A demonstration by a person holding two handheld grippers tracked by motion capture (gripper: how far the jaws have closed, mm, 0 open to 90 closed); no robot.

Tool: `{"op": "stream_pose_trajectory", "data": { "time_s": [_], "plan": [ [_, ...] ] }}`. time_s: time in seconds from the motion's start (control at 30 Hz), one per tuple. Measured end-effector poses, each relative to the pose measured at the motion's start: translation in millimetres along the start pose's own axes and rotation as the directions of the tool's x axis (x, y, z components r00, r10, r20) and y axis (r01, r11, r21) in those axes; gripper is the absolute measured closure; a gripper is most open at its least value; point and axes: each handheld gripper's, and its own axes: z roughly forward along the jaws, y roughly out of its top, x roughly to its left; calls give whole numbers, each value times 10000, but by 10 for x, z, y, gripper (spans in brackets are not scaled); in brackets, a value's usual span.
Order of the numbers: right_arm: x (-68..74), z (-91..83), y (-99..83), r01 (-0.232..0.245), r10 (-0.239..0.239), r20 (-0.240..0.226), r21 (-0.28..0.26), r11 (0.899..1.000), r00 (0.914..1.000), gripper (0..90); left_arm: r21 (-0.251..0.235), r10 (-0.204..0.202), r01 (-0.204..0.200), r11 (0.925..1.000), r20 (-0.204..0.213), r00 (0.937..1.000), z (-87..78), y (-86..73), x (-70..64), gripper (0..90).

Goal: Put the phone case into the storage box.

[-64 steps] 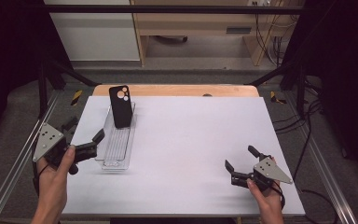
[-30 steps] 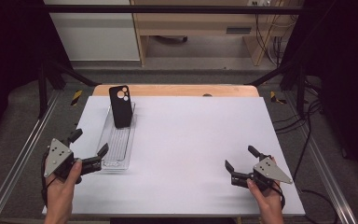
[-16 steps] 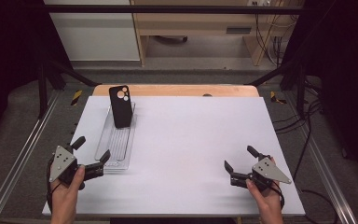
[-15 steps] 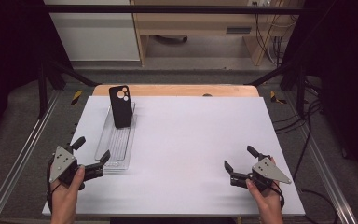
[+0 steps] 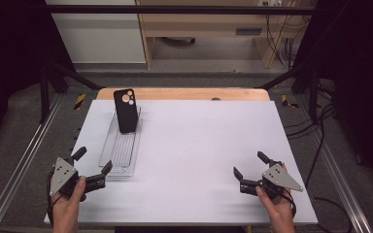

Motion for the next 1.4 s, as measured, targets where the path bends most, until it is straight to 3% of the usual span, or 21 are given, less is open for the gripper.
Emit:
{"op": "stream_pose_trajectory", "data": {
  "time_s": [0.43,0.7,0.8,1.07,1.4],
  "plan": [
    [-39,-25,2,139,-136,249,-112,9998,9996,27,-20,250,-250,9997,47,9997,-5,-96,30,11],
    [-66,-44,-5,147,-144,338,-106,9998,9993,27,-221,90,-88,9997,93,9999,24,-144,29,11],
    [-72,-54,-7,135,-131,362,-106,9999,9993,28,-165,-143,144,9998,86,9999,11,-178,25,11],
    [-76,-71,-24,205,-203,318,-43,9998,9993,27,-136,-237,238,9996,45,9997,-2,-243,41,13],
    [-76,-45,-80,152,-152,16,104,9998,9999,23,-710,-536,533,9961,-27,9986,65,-261,84,18]
  ]
}}
